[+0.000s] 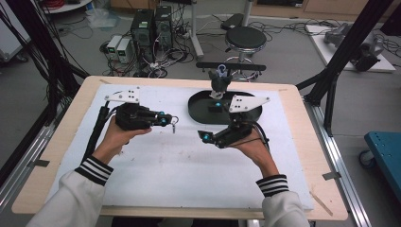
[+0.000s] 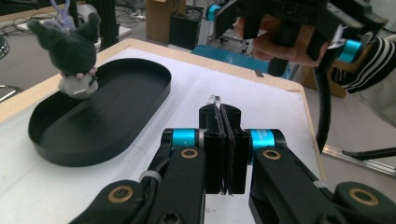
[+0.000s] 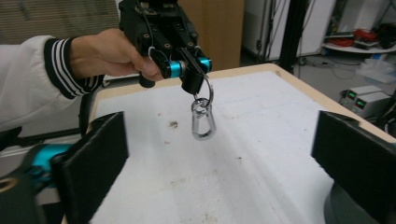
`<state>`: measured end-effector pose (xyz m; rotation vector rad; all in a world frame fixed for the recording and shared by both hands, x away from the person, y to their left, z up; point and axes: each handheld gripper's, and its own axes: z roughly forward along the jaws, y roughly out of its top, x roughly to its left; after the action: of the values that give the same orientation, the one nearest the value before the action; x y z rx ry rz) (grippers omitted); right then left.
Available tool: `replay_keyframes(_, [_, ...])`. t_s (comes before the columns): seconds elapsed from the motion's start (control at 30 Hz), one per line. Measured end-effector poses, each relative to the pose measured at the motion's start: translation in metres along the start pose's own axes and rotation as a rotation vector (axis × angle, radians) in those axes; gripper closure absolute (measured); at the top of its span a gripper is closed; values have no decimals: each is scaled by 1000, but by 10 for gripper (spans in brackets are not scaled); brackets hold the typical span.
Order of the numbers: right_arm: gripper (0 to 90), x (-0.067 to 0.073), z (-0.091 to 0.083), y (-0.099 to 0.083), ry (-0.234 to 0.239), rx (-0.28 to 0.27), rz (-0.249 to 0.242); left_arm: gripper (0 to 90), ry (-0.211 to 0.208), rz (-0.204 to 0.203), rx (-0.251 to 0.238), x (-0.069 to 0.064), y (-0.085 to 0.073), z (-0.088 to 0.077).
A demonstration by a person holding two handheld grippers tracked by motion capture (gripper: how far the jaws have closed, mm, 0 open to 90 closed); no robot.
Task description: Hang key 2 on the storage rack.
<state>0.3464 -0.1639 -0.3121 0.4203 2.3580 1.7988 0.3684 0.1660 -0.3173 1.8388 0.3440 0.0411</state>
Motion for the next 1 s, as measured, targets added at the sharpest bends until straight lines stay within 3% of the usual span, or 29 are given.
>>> replay_keyframes(0.3, [61,-1,17,1,55,22,-6,881,-42,15,-16,-10,2,13])
replay_keyframes(0.4, [132,-1,21,1,75,31,-17,881,-51,18,-19,-11,2,16])
replay_keyframes(0.6, [172,-1,24,1,101,32,-24,881,-64,22,-32,-13,3,18])
replay_keyframes(0.83, [375,-1,25,2,126,25,-41,881,-66,24,-27,-13,3,19])
replay_keyframes(1.0, [464,-1,28,2,139,30,-55,881,-69,23,-37,-13,3,19])
